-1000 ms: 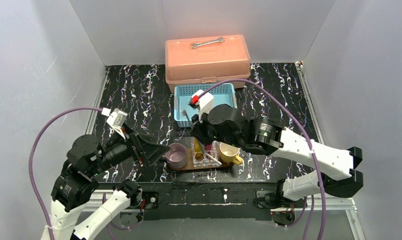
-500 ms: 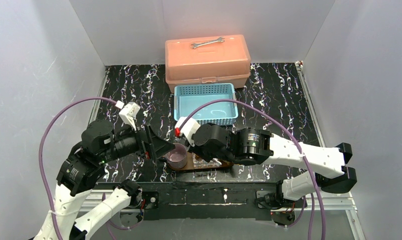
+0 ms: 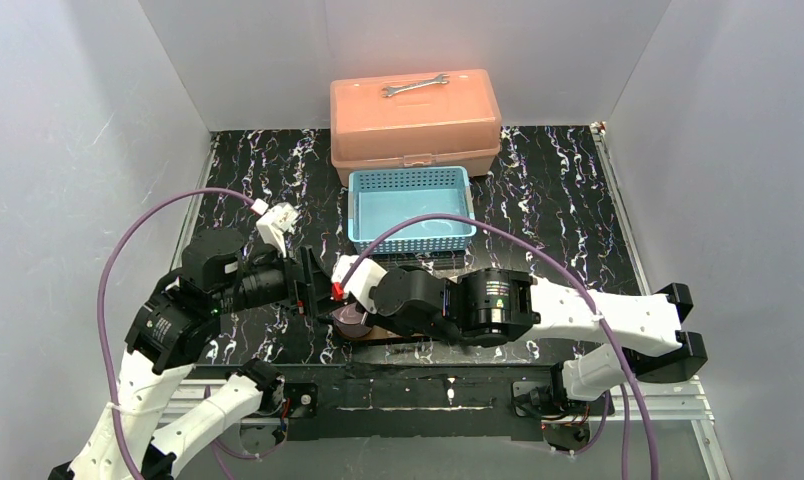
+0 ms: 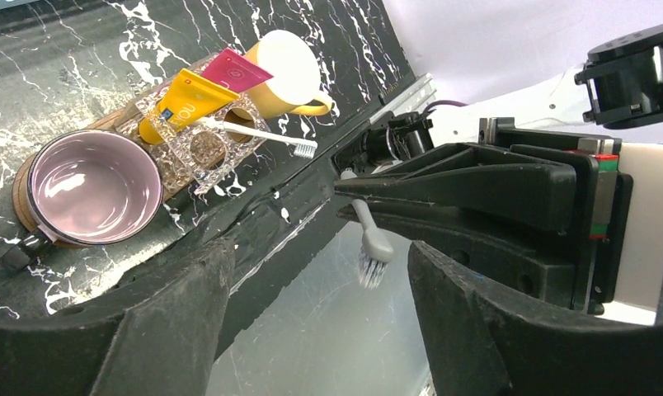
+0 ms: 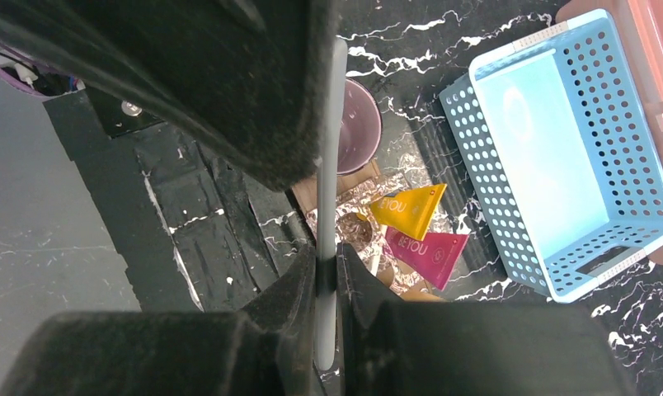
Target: Prepare toiletry sets of a toothbrush and toothpaste on the tray
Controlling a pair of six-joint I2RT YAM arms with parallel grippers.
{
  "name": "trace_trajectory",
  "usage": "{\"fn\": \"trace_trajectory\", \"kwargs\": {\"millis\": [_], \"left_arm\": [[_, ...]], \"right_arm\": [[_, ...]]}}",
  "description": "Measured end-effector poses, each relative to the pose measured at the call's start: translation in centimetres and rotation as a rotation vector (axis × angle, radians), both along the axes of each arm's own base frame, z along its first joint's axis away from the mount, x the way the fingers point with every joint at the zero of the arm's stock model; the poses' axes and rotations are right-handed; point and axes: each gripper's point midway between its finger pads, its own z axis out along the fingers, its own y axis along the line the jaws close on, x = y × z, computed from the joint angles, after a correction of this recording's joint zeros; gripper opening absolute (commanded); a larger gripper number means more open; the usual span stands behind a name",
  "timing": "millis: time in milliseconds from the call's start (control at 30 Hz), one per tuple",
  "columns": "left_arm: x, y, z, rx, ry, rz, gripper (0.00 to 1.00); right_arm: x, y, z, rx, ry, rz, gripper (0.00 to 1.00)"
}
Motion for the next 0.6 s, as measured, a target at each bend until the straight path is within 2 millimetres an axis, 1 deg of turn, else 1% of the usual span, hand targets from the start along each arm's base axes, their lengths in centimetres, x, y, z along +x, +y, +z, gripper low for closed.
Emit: {"fn": "trace_trajectory", "kwargs": {"millis": [200,367,500,600], "left_arm": [[-0.3,-0.2,0.0,-0.002,0.001,-0.032,0.58],[-0.6,-0.3,0.0,-0.003,-0.005,-0.050,0.44],[-0.7,-0.3,-0.1,0.003,-0.003,-0.062,0.38],[-1.0,-0.3,-0.3,0.005,0.000,-0.073,0.35]], "right_arm": [[-0.6,0.8,-0.1,-0.007,0.001,0.018,0.01],[-1.0,1.2,-0.6,-0.026,0.003,0.028,0.01],[-1.1,1.2,-0.7,-0.032,0.002,0.031,0.01],[-1.1,1.2,-0.6,-0.032,0.002,0.032,0.01]]}}
